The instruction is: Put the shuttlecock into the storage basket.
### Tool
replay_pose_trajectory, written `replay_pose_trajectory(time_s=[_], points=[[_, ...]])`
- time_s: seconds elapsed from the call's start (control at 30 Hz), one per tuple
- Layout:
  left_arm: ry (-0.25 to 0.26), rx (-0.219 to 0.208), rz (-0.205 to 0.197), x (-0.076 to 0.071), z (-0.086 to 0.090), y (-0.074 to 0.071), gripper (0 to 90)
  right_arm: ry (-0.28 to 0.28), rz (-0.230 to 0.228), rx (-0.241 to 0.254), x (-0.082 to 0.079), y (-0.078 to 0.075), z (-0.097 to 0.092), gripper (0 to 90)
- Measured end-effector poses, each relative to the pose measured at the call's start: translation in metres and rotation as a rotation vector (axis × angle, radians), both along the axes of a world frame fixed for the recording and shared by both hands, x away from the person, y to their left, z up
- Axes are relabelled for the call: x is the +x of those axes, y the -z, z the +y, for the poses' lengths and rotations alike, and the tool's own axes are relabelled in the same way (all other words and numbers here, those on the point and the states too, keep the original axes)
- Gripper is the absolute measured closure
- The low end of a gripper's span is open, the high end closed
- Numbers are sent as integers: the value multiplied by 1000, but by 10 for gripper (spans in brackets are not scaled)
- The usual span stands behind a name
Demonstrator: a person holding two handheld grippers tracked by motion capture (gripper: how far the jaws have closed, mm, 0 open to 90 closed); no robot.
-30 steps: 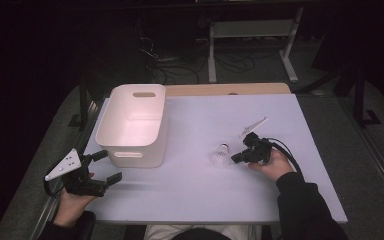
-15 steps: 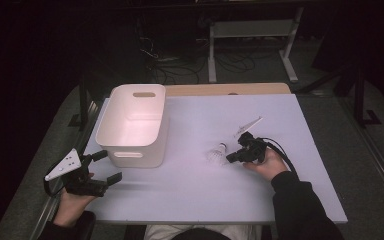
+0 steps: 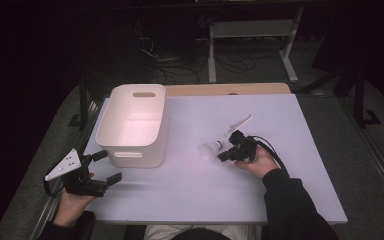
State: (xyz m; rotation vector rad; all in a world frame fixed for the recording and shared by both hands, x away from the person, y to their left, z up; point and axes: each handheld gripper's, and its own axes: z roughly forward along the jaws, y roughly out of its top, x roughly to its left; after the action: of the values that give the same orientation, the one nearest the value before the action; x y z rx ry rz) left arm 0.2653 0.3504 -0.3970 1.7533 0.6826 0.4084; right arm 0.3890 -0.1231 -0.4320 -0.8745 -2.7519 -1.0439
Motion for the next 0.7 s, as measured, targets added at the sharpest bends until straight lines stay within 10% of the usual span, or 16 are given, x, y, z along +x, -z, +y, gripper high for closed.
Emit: replay_pose_trajectory(time_s=[0.7], points=[[3, -3, -1, 0, 0, 0, 2, -1, -15, 15, 18, -3, 23, 890]])
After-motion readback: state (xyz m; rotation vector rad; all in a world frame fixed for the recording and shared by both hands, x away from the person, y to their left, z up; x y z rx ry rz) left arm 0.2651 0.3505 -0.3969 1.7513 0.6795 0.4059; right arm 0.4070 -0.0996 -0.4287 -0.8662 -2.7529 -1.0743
